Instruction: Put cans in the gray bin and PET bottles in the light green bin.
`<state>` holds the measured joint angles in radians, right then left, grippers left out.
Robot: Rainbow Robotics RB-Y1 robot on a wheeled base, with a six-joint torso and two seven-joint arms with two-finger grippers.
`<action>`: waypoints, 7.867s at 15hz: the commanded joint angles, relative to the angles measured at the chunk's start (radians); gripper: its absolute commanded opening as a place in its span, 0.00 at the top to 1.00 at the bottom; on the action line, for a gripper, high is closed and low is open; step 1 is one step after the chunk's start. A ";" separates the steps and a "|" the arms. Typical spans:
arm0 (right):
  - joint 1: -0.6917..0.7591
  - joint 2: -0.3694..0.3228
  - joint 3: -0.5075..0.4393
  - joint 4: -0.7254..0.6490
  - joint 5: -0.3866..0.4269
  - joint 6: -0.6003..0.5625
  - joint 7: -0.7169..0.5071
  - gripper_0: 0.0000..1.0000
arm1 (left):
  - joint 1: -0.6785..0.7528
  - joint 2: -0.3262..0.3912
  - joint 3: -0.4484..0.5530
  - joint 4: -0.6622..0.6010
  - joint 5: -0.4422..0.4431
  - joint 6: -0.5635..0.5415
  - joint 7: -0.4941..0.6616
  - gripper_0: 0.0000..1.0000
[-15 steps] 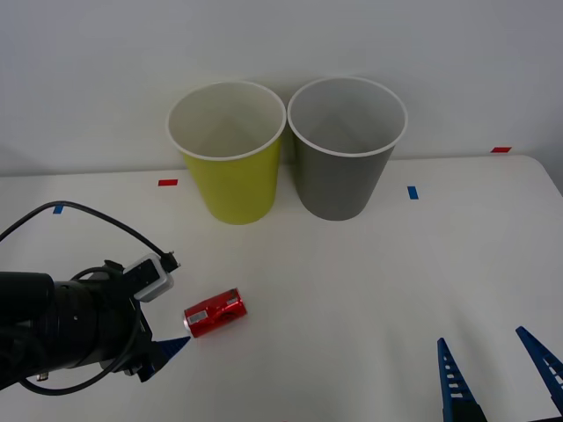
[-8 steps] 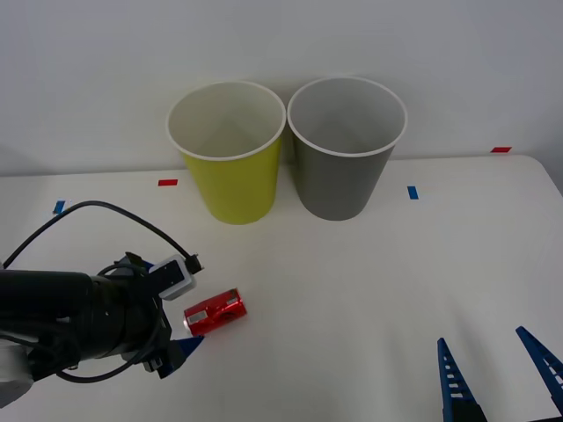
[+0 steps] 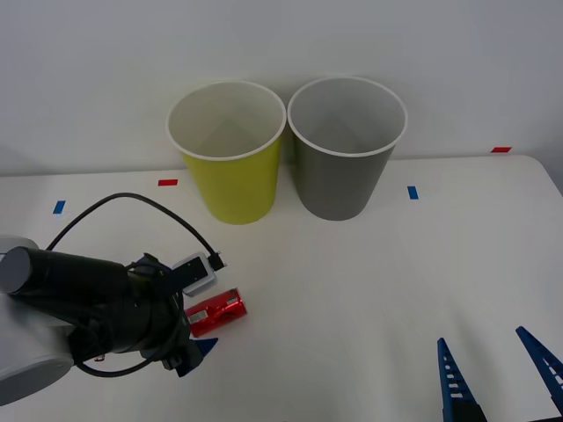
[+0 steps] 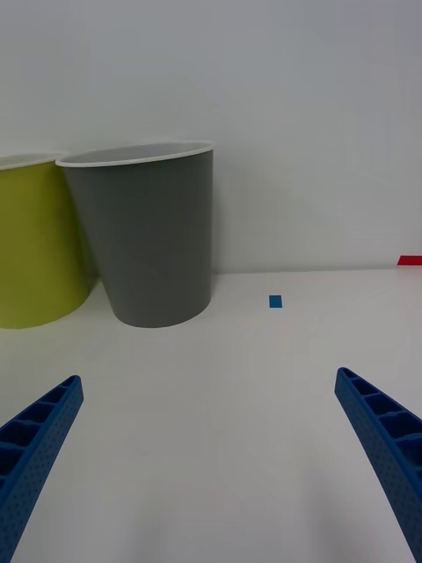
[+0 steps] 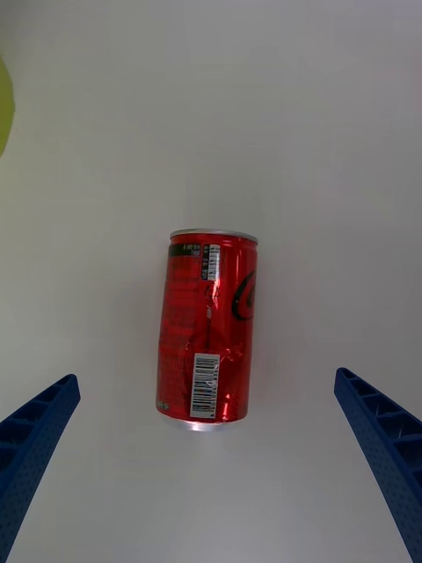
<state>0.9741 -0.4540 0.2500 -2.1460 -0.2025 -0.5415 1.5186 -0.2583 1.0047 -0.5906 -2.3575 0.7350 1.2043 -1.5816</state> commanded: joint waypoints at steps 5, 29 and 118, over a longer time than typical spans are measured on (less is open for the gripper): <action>0.000 0.000 0.000 0.000 0.000 0.000 0.000 0.00 | -0.203 -0.064 -0.201 0.144 -0.016 0.003 0.095 0.00; 0.000 0.000 0.000 0.000 0.000 0.000 0.000 0.00 | -0.279 -0.408 -0.126 0.425 -0.063 0.388 0.124 0.00; 0.000 0.000 0.000 0.000 0.000 0.000 0.000 0.00 | -0.519 -0.693 0.729 0.113 0.098 0.120 -0.011 1.00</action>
<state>0.9741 -0.4541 0.2501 -2.1460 -0.2025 -0.5415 1.5186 -0.7621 0.3123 0.1674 -2.2681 0.8600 1.3472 -1.5962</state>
